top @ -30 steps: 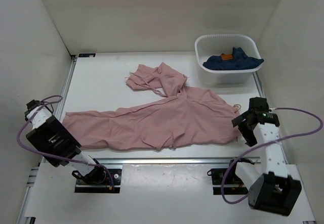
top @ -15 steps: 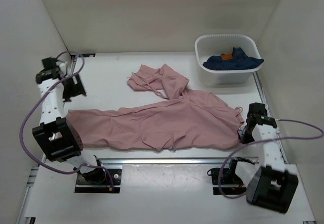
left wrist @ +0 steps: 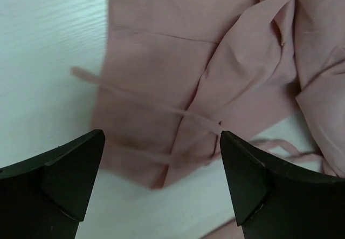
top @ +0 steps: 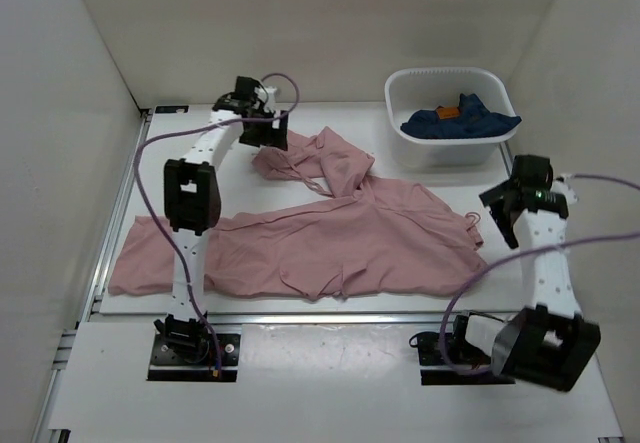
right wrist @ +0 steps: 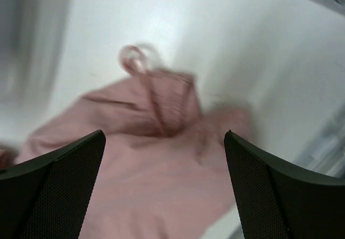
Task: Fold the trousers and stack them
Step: Flatten the trousers out
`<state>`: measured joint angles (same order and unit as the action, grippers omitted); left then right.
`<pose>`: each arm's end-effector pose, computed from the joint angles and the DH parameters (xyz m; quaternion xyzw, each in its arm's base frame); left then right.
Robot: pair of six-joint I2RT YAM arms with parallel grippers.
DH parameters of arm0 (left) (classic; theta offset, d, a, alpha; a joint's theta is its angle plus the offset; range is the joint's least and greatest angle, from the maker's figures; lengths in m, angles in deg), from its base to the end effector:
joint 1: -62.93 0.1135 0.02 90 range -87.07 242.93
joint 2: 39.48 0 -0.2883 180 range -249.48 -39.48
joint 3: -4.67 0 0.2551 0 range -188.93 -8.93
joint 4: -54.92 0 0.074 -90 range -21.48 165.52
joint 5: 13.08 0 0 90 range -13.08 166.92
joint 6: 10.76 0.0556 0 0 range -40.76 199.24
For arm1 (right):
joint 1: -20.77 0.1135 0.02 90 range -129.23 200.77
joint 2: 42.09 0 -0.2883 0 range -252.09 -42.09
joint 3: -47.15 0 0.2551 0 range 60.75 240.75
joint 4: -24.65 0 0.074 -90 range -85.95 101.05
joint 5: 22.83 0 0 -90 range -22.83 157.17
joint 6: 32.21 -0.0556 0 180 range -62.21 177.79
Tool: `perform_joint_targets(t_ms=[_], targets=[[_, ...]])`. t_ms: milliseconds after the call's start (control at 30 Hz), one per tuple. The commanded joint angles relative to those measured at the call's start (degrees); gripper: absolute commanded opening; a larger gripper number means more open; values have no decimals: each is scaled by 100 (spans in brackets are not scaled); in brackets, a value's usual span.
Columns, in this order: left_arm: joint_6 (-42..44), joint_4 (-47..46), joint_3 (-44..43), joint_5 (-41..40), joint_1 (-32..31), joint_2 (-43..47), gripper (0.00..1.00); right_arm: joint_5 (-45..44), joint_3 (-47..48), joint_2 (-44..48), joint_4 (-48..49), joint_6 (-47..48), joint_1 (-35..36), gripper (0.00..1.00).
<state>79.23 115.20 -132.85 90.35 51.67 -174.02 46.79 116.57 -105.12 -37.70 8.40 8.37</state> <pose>0.5331 -0.1193 0.2245 0.1262 0.9452 -0.1391 0.2672 0.2042 -0.0647 0.2943 0.5277 0.7810 -0.0690 0.3269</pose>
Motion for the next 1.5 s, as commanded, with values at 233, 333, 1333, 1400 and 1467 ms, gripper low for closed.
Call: perform_joint_targets(t_ms=[233,333,1333,1400,1467], targets=[[1,-695,306,-1159,-288,-521,85,1870,616,-2433,1034,405,89,96],[1,-748,798,-1045,-43,-232,48,2152,160,-2785,1271,211,194,90],[1,298,3244,-684,2384,2443,100,1132,3022,-3522,-91,1406,1477,87],[1,298,2910,-571,2323,1880,100,1544,3102,-3960,163,1134,1478,88],[1,351,2610,-263,2191,1591,100,1810,3102,-4321,506,880,1530,88]])
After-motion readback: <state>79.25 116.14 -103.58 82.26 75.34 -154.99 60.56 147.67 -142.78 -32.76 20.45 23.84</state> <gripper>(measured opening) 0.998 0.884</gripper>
